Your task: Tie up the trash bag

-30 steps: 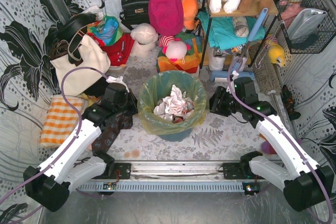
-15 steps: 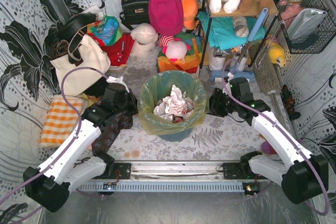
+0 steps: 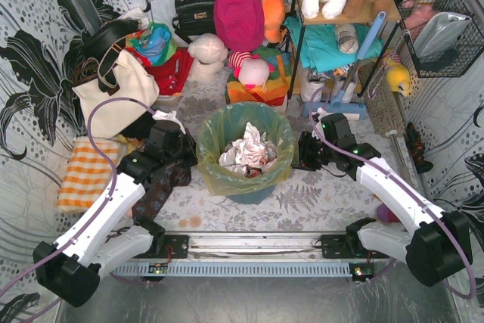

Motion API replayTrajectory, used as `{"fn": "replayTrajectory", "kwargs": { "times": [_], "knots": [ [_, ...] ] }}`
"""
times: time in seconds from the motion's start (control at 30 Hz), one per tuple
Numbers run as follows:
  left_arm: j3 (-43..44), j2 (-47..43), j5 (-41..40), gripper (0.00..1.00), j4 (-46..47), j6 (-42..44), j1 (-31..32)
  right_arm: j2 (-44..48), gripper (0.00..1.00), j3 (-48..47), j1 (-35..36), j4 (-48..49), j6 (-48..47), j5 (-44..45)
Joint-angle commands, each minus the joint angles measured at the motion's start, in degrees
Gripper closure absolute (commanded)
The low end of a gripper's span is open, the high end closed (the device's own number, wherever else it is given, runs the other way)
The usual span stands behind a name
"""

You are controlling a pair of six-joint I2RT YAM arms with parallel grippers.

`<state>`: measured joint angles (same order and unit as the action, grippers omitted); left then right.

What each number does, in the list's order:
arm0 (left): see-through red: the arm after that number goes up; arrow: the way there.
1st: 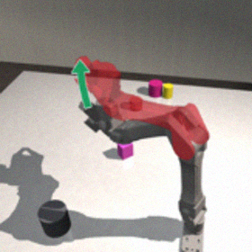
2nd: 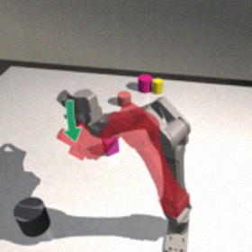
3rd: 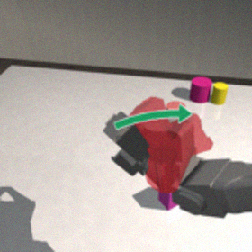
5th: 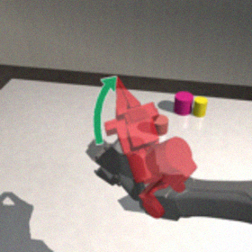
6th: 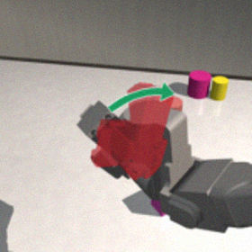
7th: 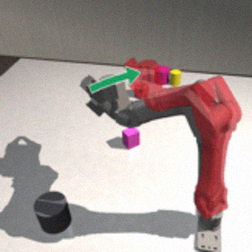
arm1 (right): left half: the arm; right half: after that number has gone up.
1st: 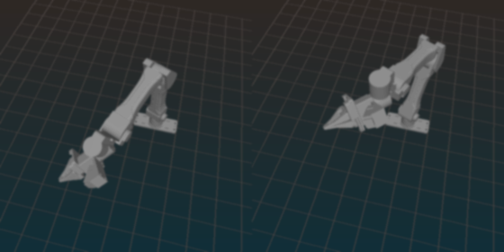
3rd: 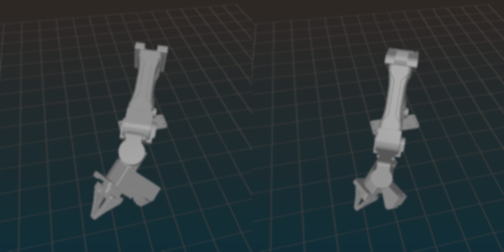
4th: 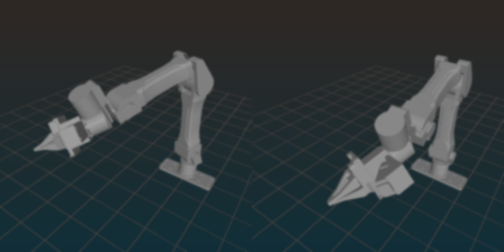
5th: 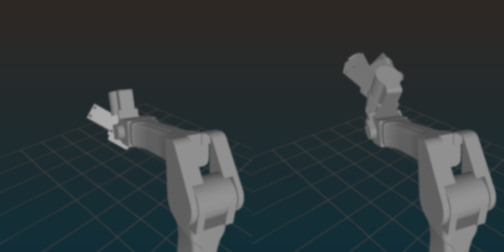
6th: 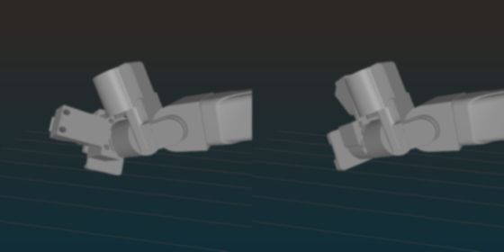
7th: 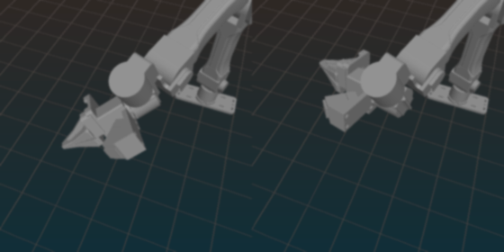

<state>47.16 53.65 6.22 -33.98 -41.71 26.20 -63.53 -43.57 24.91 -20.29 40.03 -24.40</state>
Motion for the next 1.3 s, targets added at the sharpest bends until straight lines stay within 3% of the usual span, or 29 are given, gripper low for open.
{"fn": "replayTrajectory", "kwargs": {
  "times": [0.0,0.17,0.27,0.37,0.83,1.27],
  "knots": [
    [-0.23,-0.83,0.62,0.93,0.84,-0.03,-0.31,0.20,0.72,-0.74,0.83,0.14,1.28,0.95],
    [-0.22,-0.73,0.65,0.93,0.84,-0.02,-0.27,1.38,0.83,-1.93,0.84,-1.08,1.50,1.51],
    [-0.14,-1.13,0.26,0.93,0.38,-0.10,-0.27,2.16,0.83,-2.48,0.93,-1.57,1.50,1.66],
    [0.33,-2.24,-0.60,0.94,-0.94,-0.32,-0.27,2.95,1.00,-3.48,1.01,-2.87,1.06,2.15],
    [7.97,-6.80,-0.02,0.95,-10.51,-0.60,-0.31,11.26,1.00,-13.40,0.98,-15.77,1.34,6.81],
    [18.04,-6.45,-1.21,0.95,-17.64,0.52,-0.27,11.23,1.00,-24.85,0.98,-20.74,0.60,5.91]
  ]
}}
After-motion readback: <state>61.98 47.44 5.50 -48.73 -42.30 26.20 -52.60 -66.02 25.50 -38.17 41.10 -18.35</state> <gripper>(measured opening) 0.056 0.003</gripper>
